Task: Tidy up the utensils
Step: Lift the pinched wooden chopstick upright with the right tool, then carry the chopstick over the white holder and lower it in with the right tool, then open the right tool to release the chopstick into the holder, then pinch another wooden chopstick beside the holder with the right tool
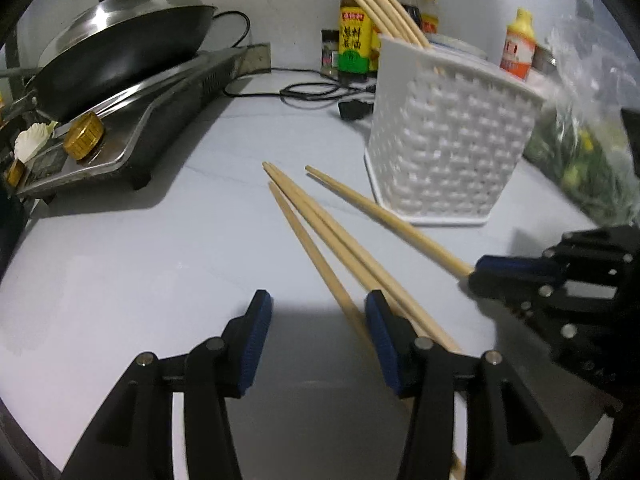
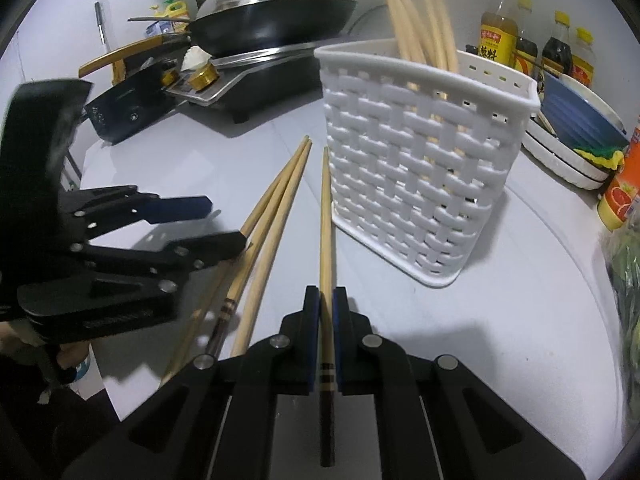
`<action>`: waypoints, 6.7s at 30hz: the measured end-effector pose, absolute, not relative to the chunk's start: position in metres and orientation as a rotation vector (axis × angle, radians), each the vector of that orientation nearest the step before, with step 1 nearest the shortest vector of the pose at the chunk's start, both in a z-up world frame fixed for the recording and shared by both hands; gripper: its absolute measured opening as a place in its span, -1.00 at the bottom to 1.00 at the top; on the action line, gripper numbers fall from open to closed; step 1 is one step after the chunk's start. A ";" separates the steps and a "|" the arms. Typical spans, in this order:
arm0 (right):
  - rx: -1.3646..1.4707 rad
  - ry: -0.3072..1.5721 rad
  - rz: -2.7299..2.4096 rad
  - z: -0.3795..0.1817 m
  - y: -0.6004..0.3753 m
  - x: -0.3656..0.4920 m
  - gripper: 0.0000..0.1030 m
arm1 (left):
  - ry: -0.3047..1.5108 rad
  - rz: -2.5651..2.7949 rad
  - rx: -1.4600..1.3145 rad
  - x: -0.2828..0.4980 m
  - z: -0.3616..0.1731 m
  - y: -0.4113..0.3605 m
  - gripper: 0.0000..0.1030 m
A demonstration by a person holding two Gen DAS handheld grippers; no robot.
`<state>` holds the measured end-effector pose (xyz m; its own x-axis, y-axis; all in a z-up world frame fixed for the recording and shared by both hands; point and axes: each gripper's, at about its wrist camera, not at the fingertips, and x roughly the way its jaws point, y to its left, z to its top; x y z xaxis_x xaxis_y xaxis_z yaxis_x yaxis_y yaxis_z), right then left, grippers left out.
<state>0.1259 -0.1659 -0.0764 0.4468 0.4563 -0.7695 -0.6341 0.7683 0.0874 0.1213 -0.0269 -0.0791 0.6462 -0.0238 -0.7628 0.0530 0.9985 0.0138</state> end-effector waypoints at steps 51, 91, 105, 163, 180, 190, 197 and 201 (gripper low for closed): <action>-0.233 0.765 0.772 -0.015 -0.131 0.129 -0.89 | 0.751 -0.113 -0.151 0.090 -0.041 0.033 -0.90; -0.168 0.554 0.670 0.092 -0.148 0.242 -0.88 | 0.554 -0.097 -0.152 0.105 0.029 0.055 -0.90; -0.198 0.652 0.649 0.046 -0.128 0.251 -0.88 | 0.562 -0.081 -0.161 0.111 0.022 0.057 -0.90; -0.037 0.586 0.635 0.055 -0.259 0.216 -0.07 | 0.567 -0.214 -0.447 0.237 0.066 -0.042 -0.91; 0.014 0.580 0.646 0.044 -0.283 0.234 0.01 | 0.528 -0.051 -0.465 0.271 0.044 -0.068 -0.90; 0.025 0.584 0.646 0.041 -0.283 0.234 0.01 | 0.536 -0.054 -0.407 0.256 0.041 -0.075 -0.90; 0.014 0.587 0.656 0.040 -0.276 0.229 0.01 | 0.598 -0.064 -0.448 0.253 0.030 -0.069 -0.90; 0.013 0.590 0.660 0.039 -0.274 0.227 0.01 | 0.622 -0.078 -0.433 0.249 0.025 -0.070 -0.90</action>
<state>0.2266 -0.2742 0.0395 0.6333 0.5805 -0.5118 -0.5735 0.7961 0.1934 0.2494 -0.0701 0.0255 0.8130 -0.1985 -0.5474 -0.0578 0.9079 -0.4151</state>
